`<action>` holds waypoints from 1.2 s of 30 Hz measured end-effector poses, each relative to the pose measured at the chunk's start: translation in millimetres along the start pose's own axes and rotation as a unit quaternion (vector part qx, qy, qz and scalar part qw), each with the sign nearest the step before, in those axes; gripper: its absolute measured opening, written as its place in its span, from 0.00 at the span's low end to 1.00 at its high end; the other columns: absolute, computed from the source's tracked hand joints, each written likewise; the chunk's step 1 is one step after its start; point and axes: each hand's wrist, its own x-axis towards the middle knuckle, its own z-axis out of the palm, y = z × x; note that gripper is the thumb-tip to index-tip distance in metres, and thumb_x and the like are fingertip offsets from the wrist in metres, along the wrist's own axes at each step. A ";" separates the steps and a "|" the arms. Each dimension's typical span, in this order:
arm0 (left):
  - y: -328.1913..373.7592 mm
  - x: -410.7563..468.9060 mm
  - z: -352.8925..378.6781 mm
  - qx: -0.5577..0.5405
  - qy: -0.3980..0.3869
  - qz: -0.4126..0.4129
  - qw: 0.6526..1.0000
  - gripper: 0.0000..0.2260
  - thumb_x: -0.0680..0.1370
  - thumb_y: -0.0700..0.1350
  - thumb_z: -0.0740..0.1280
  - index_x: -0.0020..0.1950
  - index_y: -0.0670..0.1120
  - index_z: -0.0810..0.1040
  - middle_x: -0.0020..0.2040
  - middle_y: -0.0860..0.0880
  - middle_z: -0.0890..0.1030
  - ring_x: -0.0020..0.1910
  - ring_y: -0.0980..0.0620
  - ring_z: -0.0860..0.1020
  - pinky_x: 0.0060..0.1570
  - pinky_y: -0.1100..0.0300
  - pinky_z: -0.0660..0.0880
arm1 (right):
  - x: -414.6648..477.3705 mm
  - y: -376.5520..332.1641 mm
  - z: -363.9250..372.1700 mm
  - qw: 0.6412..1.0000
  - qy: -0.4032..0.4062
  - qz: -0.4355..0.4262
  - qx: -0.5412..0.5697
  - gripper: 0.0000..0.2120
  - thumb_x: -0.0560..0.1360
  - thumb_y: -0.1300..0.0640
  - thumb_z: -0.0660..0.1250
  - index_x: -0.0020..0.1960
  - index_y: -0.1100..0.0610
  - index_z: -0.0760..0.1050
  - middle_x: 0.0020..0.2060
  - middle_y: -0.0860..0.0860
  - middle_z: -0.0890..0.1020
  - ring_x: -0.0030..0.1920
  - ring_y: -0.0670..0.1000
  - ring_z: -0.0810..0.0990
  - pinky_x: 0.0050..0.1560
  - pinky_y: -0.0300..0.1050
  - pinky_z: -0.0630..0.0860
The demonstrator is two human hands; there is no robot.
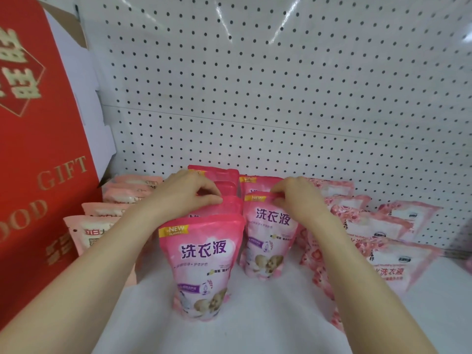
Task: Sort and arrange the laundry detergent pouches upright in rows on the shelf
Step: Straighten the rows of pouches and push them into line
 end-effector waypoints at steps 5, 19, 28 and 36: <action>2.6 -2.9 -0.2 -0.008 0.011 -0.008 1.000 0.06 0.73 0.51 0.72 0.49 0.56 0.85 0.46 0.58 0.84 0.48 0.58 0.79 0.54 0.58 0.74 | 8.3 -0.8 5.7 0.999 0.014 0.027 0.013 0.09 0.76 0.59 0.67 0.52 0.49 0.83 0.45 0.53 0.84 0.49 0.58 0.81 0.42 0.45 0.72; 15.4 -76.2 3.8 -0.205 0.338 -0.026 0.918 0.07 0.78 0.47 0.66 0.55 0.54 0.80 0.52 0.59 0.81 0.52 0.63 0.78 0.53 0.69 0.73 | -65.6 -52.8 13.0 0.913 0.093 -0.090 0.387 0.08 0.78 0.50 0.67 0.53 0.51 0.83 0.45 0.42 0.85 0.46 0.43 0.83 0.51 0.40 0.79; 4.8 -169.6 121.8 -0.345 0.142 -0.156 0.915 0.34 0.66 0.52 0.78 0.67 0.53 0.66 0.60 0.58 0.77 0.57 0.62 0.76 0.58 0.59 0.75 | -78.1 -77.7 37.4 0.903 0.123 -0.049 0.409 0.10 0.75 0.51 0.71 0.45 0.59 0.81 0.35 0.55 0.85 0.36 0.58 0.83 0.41 0.58 0.80; -11.0 -166.4 132.6 -0.341 0.085 -0.137 0.926 0.30 0.67 0.41 0.78 0.65 0.52 0.68 0.55 0.58 0.80 0.52 0.62 0.79 0.49 0.66 0.75 | -91.2 -86.9 40.6 0.925 0.148 -0.027 0.349 0.11 0.77 0.50 0.68 0.46 0.59 0.79 0.28 0.54 0.76 0.26 0.43 0.66 0.31 0.42 0.67</action>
